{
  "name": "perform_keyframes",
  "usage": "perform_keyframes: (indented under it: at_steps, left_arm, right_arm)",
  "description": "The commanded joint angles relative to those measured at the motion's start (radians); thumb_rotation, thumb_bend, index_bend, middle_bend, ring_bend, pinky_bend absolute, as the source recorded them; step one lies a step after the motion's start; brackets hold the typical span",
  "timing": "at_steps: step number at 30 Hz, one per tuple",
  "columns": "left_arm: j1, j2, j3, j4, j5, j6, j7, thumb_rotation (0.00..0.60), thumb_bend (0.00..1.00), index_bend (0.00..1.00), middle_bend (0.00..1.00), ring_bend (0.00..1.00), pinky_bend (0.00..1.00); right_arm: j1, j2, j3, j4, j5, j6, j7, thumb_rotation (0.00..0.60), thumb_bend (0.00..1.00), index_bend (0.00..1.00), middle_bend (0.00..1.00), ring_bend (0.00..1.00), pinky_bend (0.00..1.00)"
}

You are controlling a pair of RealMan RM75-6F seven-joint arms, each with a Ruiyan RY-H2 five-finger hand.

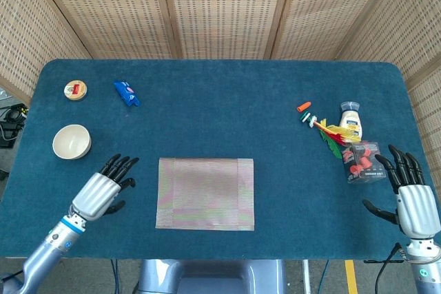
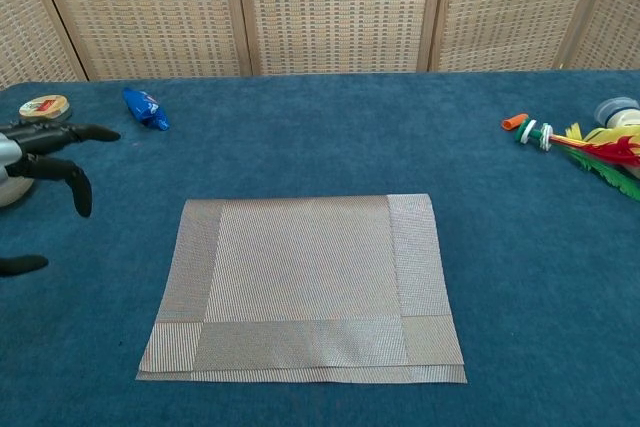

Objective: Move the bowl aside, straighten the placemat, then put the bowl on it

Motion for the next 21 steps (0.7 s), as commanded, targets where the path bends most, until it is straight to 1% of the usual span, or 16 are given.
perform_keyframes:
  at_steps: [1,4,7,9,15,21]
  left_arm:
    - [0.012,-0.043,0.018,0.01,0.014,-0.015,0.025,0.6,0.26,0.43,0.0,0.0,0.0]
    - [0.015,-0.068,0.029,0.015,0.018,-0.029,0.033,0.6,0.28,0.44,0.0,0.0,0.0]
    - [0.016,-0.085,0.039,0.02,0.027,-0.042,0.047,0.6,0.32,0.44,0.0,0.0,0.0]
    - [0.016,-0.093,0.044,0.022,0.028,-0.052,0.048,0.6,0.34,0.47,0.0,0.0,0.0]
    - [0.016,-0.134,0.047,0.05,0.021,-0.08,0.071,0.6,0.34,0.51,0.0,0.0,0.0]
    - [0.01,-0.178,0.042,0.088,0.005,-0.115,0.084,0.6,0.34,0.51,0.0,0.0,0.0]
  right_arm:
    - [-0.001,0.001,0.0,-0.001,-0.001,0.001,0.0,0.6,0.09,0.17,0.0,0.0,0.0]
    - [-0.001,0.001,0.001,-0.002,0.0,0.003,0.0,0.6,0.09,0.17,0.0,0.0,0.0]
    - [-0.002,0.002,0.001,-0.003,0.0,0.003,0.002,0.6,0.09,0.17,0.0,0.0,0.0]
    - [-0.002,0.003,0.001,-0.003,-0.001,0.004,0.003,0.6,0.09,0.17,0.0,0.0,0.0]
    - [-0.004,0.005,0.001,-0.005,-0.005,0.01,0.008,0.6,0.09,0.17,0.0,0.0,0.0]
    - [-0.004,0.008,0.001,-0.007,-0.007,0.012,0.016,0.6,0.09,0.17,0.0,0.0,0.0]
